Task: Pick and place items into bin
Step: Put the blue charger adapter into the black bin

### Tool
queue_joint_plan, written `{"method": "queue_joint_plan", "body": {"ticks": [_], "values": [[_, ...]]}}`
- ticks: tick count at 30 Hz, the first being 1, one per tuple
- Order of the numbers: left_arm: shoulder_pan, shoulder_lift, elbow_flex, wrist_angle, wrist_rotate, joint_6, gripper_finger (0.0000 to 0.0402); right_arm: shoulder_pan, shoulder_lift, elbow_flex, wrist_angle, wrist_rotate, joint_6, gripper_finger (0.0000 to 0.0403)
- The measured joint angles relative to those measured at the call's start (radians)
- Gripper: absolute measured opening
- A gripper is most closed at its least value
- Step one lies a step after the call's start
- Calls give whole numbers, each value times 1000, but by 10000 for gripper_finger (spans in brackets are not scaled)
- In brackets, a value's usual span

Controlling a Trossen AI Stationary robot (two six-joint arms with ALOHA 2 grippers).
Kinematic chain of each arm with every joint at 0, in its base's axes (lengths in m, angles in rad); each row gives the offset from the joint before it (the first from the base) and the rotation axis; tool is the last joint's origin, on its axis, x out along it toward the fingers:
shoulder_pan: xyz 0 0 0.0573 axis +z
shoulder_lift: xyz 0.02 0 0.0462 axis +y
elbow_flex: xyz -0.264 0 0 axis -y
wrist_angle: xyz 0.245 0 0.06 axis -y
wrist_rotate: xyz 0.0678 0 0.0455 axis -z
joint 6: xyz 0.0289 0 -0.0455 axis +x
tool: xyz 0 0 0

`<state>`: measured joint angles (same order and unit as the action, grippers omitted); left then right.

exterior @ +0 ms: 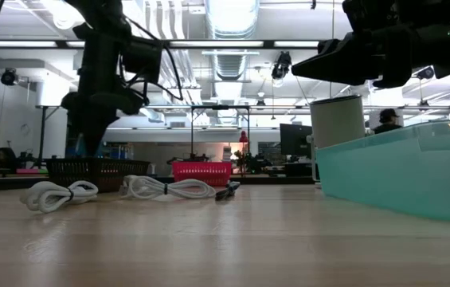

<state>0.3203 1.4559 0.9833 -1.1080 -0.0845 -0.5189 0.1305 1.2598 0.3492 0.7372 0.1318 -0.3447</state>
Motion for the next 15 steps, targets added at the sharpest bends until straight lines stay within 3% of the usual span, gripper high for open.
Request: {"method": "queue_joint_plan", "body": {"ticks": [15], "values": [[0,3,-54,0,18,-51,137,0,0,0,0,0,2,77]]}}
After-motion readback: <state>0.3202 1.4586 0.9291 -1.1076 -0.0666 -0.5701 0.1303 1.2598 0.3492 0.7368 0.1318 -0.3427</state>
